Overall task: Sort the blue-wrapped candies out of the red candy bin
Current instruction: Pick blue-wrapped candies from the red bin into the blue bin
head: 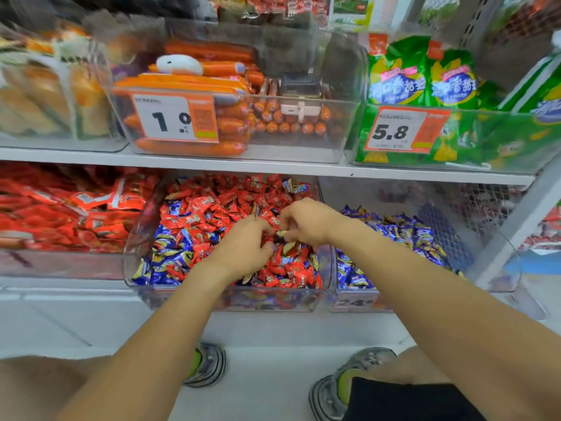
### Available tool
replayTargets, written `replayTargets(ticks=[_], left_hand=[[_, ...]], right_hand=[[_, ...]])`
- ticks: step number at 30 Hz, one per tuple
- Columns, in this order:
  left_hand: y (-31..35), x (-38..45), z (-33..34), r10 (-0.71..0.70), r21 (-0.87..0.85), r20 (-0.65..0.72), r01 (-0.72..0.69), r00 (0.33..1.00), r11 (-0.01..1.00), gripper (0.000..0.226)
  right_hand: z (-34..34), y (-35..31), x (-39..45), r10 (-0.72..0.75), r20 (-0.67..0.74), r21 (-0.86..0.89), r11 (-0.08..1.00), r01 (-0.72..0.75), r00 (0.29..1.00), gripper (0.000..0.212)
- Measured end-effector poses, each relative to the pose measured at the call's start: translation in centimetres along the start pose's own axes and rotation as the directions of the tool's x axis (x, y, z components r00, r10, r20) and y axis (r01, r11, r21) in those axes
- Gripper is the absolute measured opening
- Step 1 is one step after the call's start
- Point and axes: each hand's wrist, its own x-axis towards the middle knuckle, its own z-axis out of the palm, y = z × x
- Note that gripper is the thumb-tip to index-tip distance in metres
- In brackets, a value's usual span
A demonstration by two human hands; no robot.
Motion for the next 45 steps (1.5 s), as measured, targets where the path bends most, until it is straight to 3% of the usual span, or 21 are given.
replayTargets(ticks=[4,8,11,13,22,27,29,31,33,37,41,45], left_hand=[[1.7,0.2,-0.4,0.058,-0.036,-0.120,-0.063,0.991,0.997,0.028],[2.5,1.3,1.5,0.055,0.044,-0.005,-0.055,0.998,0.998,0.033],[2.1,2.1,2.5,-0.001,0.138,0.137,-0.019,0.991,0.990,0.035],[1.6,2.4,2.4,-0.012,0.099,0.170,-0.005,0.985,0.995,0.033],[0.7,1.3,-1.0,-0.025,-0.280,0.182,0.076,0.983,0.957,0.009],[1.5,0.9,-0.9,-0.111,-0.131,0.303,0.156,0.947,0.979,0.021],[1.3,0.8,-0.3,-0.130,-0.094,0.276,0.162,0.952,0.982,0.031],[0.7,0.9,0.1,-0.129,-0.094,0.245,0.156,0.961,0.983,0.030],[0.0,0.7,0.3,-0.122,-0.129,0.240,0.157,0.963,0.979,0.028],[-0.1,0.0,0.0,-0.079,-0.148,0.192,0.109,0.978,0.983,0.032],[0.1,-0.9,-0.9,-0.041,-0.154,0.139,0.062,0.989,0.986,0.032],[-0.1,-1.4,-2.2,-0.091,-0.236,-0.013,0.085,0.996,0.968,0.032]], right_hand=[[-1.3,1.0,-1.1,-0.039,-0.184,0.082,0.995,0.055,0.982,0.009],[-2.1,1.7,-2.7,-0.005,-0.280,0.156,0.986,0.051,0.960,0.013],[-2.2,1.8,-3.2,0.015,-0.226,0.238,0.970,0.040,0.974,0.013],[-2.3,1.9,-3.0,0.042,-0.199,0.311,0.950,0.022,0.979,0.015],[-2.6,1.7,1.2,-0.033,0.135,-0.006,0.999,0.035,0.990,0.009],[-2.8,1.4,2.9,0.094,0.283,-0.424,0.905,0.037,0.955,0.075],[-2.4,1.0,3.2,0.129,0.321,-0.520,0.852,0.061,0.938,0.098],[-1.9,0.6,3.3,0.145,0.355,-0.580,0.809,0.096,0.924,0.107],[-1.5,0.2,3.2,0.135,0.375,-0.583,0.804,0.120,0.917,0.098],[-0.9,0.3,2.9,0.063,0.384,-0.417,0.902,0.112,0.921,0.067],[-1.3,0.9,2.8,-0.024,0.371,-0.273,0.953,0.134,0.929,0.056],[-3.0,0.5,2.0,-0.115,0.237,-0.022,0.992,0.124,0.965,0.046]])
